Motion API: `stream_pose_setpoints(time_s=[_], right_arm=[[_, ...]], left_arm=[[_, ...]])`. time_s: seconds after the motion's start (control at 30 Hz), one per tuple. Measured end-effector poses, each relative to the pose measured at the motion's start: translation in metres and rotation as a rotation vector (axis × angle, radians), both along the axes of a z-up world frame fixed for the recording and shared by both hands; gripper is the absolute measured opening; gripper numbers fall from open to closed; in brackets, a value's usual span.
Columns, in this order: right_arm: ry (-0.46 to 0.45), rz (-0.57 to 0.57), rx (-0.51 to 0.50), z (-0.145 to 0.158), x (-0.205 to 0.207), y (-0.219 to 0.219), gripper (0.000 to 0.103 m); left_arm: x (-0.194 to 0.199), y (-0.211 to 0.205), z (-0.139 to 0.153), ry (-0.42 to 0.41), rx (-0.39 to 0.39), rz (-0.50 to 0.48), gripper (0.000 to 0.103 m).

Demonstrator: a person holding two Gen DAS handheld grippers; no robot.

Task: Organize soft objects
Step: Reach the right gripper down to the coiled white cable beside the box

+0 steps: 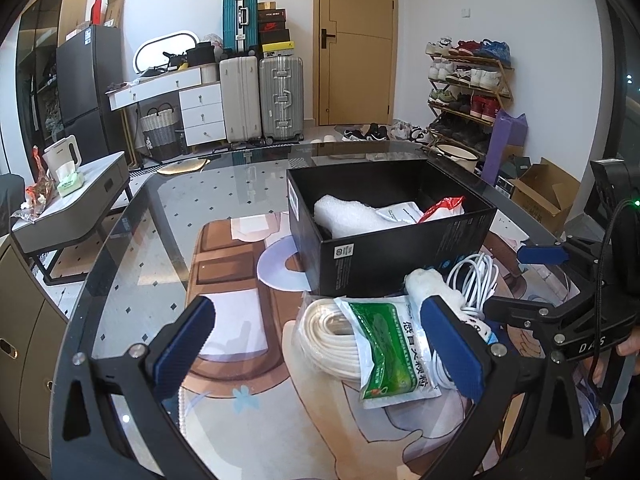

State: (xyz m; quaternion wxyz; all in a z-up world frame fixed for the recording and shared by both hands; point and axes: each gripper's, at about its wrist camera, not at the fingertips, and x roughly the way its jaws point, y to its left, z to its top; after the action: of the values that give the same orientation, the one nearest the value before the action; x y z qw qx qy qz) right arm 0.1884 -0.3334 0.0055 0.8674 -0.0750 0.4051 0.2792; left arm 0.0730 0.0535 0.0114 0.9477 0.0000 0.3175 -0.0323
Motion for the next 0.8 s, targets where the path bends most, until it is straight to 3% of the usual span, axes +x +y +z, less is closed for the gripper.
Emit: stream_pose_setpoints(time_s=[0.8], right_arm=[[0.091, 0.011, -0.002, -0.014, 0.013, 0.025, 0.102]], left_arm=[[0.005, 0.001, -0.009, 0.024, 0.006, -0.011, 0.103]])
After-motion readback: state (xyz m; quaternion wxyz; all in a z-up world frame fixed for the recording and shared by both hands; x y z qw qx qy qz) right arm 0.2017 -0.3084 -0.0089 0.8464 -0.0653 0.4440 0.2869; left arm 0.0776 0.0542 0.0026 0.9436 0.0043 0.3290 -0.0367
